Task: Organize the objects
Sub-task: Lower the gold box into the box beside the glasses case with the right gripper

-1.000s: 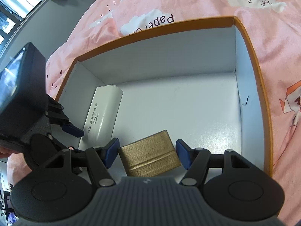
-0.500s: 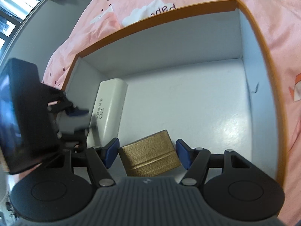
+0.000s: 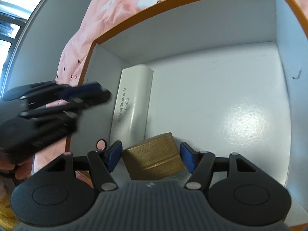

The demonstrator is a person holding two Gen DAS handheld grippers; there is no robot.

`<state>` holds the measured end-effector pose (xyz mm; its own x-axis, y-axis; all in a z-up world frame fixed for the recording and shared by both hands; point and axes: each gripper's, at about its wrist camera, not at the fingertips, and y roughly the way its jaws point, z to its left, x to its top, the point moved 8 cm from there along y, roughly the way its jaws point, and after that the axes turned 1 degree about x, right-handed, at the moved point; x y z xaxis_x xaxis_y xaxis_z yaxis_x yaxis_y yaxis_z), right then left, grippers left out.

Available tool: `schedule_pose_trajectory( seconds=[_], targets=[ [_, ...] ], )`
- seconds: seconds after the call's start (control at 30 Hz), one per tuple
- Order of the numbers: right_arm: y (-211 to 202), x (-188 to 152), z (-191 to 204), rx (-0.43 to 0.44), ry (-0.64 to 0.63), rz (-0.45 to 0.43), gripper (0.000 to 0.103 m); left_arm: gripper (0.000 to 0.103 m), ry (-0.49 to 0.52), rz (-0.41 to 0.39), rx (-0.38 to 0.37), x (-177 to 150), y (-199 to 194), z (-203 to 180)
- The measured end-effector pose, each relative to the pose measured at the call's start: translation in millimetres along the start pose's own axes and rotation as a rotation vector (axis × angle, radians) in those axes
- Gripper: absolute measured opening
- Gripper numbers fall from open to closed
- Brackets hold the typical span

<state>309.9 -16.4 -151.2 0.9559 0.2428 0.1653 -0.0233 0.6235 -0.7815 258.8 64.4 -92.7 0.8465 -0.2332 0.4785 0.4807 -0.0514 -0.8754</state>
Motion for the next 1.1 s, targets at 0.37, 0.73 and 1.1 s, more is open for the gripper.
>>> schedule_pose_trajectory(
  seconds=[0.37, 0.73, 1.1],
  targets=[
    [22, 18, 21, -0.122, -0.081, 0.199, 0.067, 0.03, -0.331, -0.168, 0.053, 4, -12, 92],
    [46, 8, 45, -0.267, -0.32, 0.211, 0.07, 0.034, -0.458, -0.177, -0.003, 2, 2, 121],
    [83, 8, 65, -0.26, -0.421, 0.318, 0.094, 0.034, -0.496, -0.181, -0.039, -11, -8, 116]
  ],
)
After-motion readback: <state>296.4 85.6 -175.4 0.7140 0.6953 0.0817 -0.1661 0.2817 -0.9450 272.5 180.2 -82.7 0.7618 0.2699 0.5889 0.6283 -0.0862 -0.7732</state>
